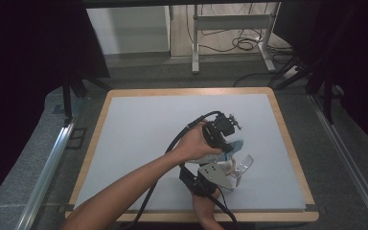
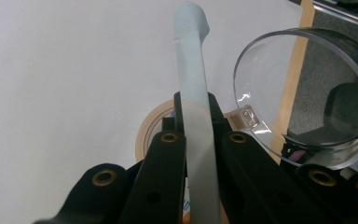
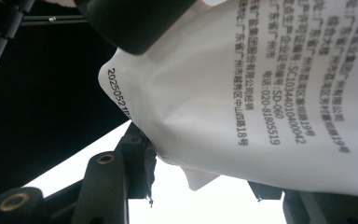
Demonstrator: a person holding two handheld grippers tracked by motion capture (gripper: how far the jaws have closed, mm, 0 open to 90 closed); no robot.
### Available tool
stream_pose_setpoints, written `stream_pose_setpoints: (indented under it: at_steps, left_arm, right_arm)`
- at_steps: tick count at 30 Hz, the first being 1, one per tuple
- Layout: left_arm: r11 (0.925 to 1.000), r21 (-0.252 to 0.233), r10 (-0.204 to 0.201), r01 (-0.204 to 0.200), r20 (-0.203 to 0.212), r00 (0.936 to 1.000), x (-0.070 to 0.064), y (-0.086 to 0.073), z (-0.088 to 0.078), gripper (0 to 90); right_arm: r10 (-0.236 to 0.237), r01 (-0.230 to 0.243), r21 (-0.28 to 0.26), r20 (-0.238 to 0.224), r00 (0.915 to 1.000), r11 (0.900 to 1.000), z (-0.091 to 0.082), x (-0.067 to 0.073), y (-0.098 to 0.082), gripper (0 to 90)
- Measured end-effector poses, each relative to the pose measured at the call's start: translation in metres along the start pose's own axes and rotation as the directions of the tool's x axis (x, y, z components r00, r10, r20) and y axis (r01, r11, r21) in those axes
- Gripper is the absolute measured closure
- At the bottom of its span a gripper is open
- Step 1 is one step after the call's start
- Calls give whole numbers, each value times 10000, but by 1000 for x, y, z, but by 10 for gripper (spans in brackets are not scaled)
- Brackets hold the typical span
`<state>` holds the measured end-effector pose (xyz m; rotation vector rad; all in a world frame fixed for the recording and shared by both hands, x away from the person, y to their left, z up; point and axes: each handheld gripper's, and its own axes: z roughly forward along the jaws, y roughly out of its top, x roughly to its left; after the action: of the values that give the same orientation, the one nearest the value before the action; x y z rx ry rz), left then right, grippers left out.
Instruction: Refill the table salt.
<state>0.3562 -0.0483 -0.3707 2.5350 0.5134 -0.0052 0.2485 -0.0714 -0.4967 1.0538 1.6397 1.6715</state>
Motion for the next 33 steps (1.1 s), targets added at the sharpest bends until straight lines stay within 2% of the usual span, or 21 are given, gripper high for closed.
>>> stream_pose_setpoints:
  at_steps: [11,33]
  left_arm:
    - [9998,-191,-84,87,137,9999,3,-5,-4,899]
    - [9983,-553,-170,188,326,9993,2,-6,-7,898]
  right_arm:
    - [-258,258,335,13,9997,9991,-3,-1,-9,497]
    - [-394,389,730,47,9992,9966,-12,-8,-15,480]
